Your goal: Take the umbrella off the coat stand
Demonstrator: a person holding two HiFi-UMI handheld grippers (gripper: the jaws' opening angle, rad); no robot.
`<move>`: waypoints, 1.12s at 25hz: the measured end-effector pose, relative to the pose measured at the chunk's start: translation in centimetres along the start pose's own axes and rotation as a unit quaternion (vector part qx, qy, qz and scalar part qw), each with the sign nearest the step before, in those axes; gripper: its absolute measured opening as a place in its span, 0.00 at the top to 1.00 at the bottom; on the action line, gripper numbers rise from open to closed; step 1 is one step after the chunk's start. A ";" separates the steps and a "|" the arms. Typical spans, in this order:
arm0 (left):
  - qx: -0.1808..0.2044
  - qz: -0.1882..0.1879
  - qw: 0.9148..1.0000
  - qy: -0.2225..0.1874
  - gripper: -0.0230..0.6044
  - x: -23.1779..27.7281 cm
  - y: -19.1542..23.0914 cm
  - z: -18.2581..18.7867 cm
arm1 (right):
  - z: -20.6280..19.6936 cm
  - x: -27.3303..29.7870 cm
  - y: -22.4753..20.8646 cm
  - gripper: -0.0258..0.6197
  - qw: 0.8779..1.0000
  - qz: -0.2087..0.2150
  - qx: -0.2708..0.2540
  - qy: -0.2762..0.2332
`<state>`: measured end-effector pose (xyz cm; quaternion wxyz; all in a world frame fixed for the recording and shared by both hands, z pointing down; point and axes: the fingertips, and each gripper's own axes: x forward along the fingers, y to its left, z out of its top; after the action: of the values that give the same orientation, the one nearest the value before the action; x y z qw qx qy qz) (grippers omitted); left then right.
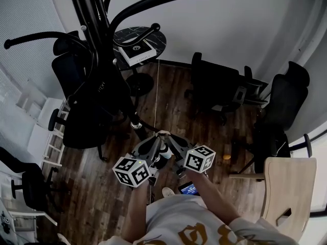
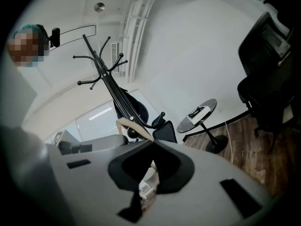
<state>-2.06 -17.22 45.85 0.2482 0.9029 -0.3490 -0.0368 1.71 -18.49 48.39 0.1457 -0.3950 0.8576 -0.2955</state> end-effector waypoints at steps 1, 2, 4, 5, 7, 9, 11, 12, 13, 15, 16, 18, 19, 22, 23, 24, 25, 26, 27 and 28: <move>0.000 0.001 1.000 -0.001 0.93 -0.1 -0.1 0.0 | 0.0 -0.1 0.1 0.94 1.000 0.002 -0.001 0.000; 0.001 0.002 1.000 -0.002 0.93 -0.2 -0.1 0.1 | 0.0 -0.1 0.2 0.94 1.000 0.003 -0.002 0.000; 0.002 0.004 1.000 -0.003 0.93 -0.3 -0.3 0.0 | -0.1 -0.4 0.3 0.94 1.000 0.004 -0.004 0.001; 0.002 0.004 1.000 -0.002 0.93 -0.4 -0.4 -0.1 | -0.1 -0.5 0.4 0.94 1.000 0.004 -0.004 0.001; 0.002 0.006 1.000 -0.002 0.93 -0.6 -0.5 -0.2 | -0.2 -0.8 0.4 0.94 1.000 0.004 -0.007 0.003; 0.002 0.006 1.000 -0.003 0.93 -0.7 -0.7 -0.2 | -0.1 -1.0 0.6 0.94 1.000 0.005 -0.014 0.006; 0.003 0.007 1.000 -0.004 0.93 -0.8 -1.0 -0.3 | -0.2 -1.3 0.8 0.94 1.000 0.008 -0.024 0.010; 0.004 0.008 1.000 -0.004 0.93 -0.9 -1.1 -0.3 | -0.4 -1.4 1.0 0.94 0.999 0.009 -0.030 0.012; 0.003 0.010 1.000 -0.004 0.93 -1.0 -1.1 -0.4 | -0.6 -1.5 1.1 0.94 0.999 0.010 -0.035 0.014; -0.002 0.012 1.000 -0.004 0.93 -1.1 -1.1 -0.6 | -0.9 -1.9 1.3 0.94 0.999 0.012 -0.038 0.018; -0.005 0.014 1.000 -0.004 0.93 -1.2 -1.1 -0.8 | -1.0 -2.1 1.4 0.94 0.999 0.012 -0.037 0.021; -0.010 0.016 1.000 -0.008 0.93 -1.5 -1.4 -0.9 | -1.0 -2.6 1.6 0.94 0.999 0.014 -0.040 0.027; -0.012 0.018 1.000 -0.011 0.93 -1.7 -1.7 -0.8 | -0.9 -2.8 1.8 0.94 0.998 0.017 -0.045 0.030; -0.011 0.024 1.000 -0.014 0.93 -2.2 -2.4 -1.0 | -1.0 -3.5 2.4 0.94 0.997 0.025 -0.060 0.038; -0.013 0.026 0.999 -0.014 0.93 -2.4 -2.6 -1.1 | -1.1 -3.9 2.6 0.94 0.997 0.026 -0.063 0.041; -0.014 0.028 0.999 -0.015 0.93 -2.6 -2.9 -1.2 | -1.3 -4.2 2.8 0.94 0.997 0.027 -0.065 0.043; -0.014 0.030 0.999 -0.014 0.93 -2.7 -3.1 -1.4 | -1.4 -4.5 3.0 0.94 0.996 0.027 -0.067 0.045; -0.013 0.031 0.999 -0.014 0.93 -2.8 -3.4 -1.5 | -1.4 -4.8 3.1 0.94 0.996 0.026 -0.068 0.047; -0.012 0.032 0.999 -0.013 0.93 -2.9 -3.7 -1.7 | -1.5 -5.0 3.2 0.94 0.996 0.026 -0.070 0.048; -0.012 0.033 0.999 -0.013 0.93 -3.0 -3.9 -1.8 | -1.5 -5.3 3.2 0.94 0.996 0.026 -0.070 0.050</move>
<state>-1.48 -12.02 45.26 0.2557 0.8872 -0.3814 -0.0447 2.47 -12.23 47.69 0.0823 -0.3667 0.8923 -0.2502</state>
